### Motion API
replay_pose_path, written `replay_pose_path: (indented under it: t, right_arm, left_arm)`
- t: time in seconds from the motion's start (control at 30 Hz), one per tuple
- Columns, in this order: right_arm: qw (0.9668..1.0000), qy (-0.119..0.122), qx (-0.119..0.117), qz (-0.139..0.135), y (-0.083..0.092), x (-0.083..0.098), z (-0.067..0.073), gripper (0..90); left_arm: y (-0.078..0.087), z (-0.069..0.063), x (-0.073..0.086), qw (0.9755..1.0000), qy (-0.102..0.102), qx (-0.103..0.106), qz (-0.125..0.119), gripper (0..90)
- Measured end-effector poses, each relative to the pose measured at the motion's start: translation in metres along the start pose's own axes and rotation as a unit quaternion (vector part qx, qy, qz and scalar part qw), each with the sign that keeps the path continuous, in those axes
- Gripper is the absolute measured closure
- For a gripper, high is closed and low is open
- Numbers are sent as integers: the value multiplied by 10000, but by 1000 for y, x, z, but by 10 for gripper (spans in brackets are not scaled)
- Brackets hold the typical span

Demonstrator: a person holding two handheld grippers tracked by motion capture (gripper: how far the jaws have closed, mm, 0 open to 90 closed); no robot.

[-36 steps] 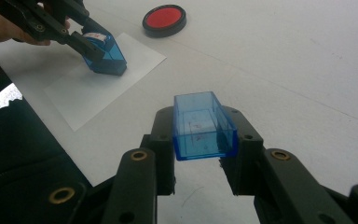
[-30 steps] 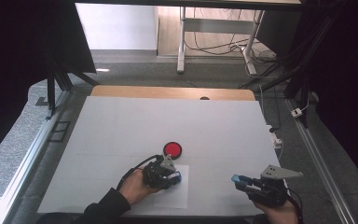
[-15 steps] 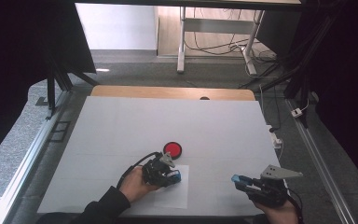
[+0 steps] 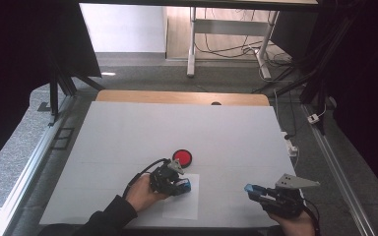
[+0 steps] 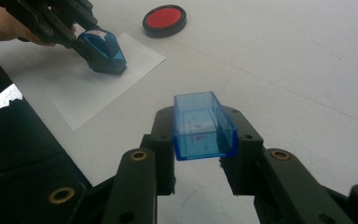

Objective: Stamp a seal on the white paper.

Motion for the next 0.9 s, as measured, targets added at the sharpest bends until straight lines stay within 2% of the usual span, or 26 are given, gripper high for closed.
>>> replay_pose_path:
  t: [0.17, 0.37, 0.6, 0.9]
  right_arm:
    - [10000, 3, 1, -3, 0, 0, 0, 679]
    - [10000, 0, 5, -5, 0, 0, 0, 678]
    - [10000, -9, 14, -2, 0, 0, 0, 679]
    - [10000, -50, -47, 2, 0, 0, -1, 679]
  left_arm:
    - [9, 0, -4, 9995, 148, 155, -216, 688]
    - [20, -1, -8, 9978, 263, 479, -386, 688]
    - [37, -5, -13, 9937, 215, 875, -666, 687]
    - [58, -8, -16, 9891, 165, 1092, -978, 687]
Point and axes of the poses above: each handheld gripper's, and its own axes: y roughly backward along the jaws, x roughly out of its underside, z roughly to its left, the point moved 6 cm from there along -y, roughly forward along the jaws, and after that the axes turned 8 degrees about y, right-handed, at the moved point
